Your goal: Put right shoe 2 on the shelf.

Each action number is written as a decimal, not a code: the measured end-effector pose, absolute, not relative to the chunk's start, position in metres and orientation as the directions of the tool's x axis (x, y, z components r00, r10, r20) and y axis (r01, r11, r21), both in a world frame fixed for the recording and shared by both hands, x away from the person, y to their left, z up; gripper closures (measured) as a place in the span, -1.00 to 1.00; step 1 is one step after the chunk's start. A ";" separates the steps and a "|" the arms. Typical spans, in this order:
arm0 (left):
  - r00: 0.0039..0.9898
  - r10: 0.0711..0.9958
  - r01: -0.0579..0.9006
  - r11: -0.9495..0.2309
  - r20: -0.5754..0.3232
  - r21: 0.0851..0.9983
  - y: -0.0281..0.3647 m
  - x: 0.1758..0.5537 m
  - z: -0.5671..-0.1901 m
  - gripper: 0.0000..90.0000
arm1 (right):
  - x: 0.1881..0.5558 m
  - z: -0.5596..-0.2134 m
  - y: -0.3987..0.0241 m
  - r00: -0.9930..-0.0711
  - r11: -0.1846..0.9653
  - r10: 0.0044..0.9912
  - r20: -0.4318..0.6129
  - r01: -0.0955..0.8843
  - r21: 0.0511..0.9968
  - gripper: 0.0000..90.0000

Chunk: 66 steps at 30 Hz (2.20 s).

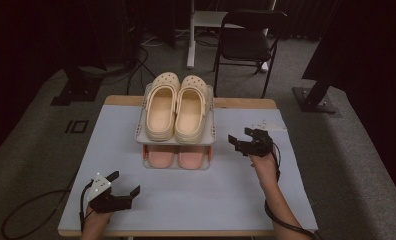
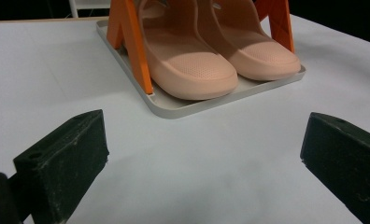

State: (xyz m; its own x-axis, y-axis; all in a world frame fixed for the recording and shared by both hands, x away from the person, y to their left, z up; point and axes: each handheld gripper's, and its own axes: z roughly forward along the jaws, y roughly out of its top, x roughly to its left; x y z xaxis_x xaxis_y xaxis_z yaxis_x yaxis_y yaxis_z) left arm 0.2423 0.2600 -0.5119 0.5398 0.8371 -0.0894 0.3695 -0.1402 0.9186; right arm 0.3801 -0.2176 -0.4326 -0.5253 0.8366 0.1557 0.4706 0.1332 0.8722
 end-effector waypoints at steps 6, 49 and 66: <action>0.536 0.839 0.369 -0.134 -0.093 0.920 0.261 0.243 -0.512 -0.98 | 0.372 -0.447 -0.223 -0.519 0.123 0.839 0.164 0.474 0.872 -0.63; 0.533 0.842 0.378 -0.141 -0.090 0.915 0.262 0.243 -0.513 -0.98 | 0.317 -0.504 -0.275 -0.425 0.128 0.897 0.123 0.515 0.847 -0.70; 0.533 0.841 0.376 -0.142 -0.089 0.916 0.262 0.243 -0.513 -0.98 | 0.300 -0.517 -0.285 -0.388 0.130 0.916 0.103 0.529 0.838 -0.70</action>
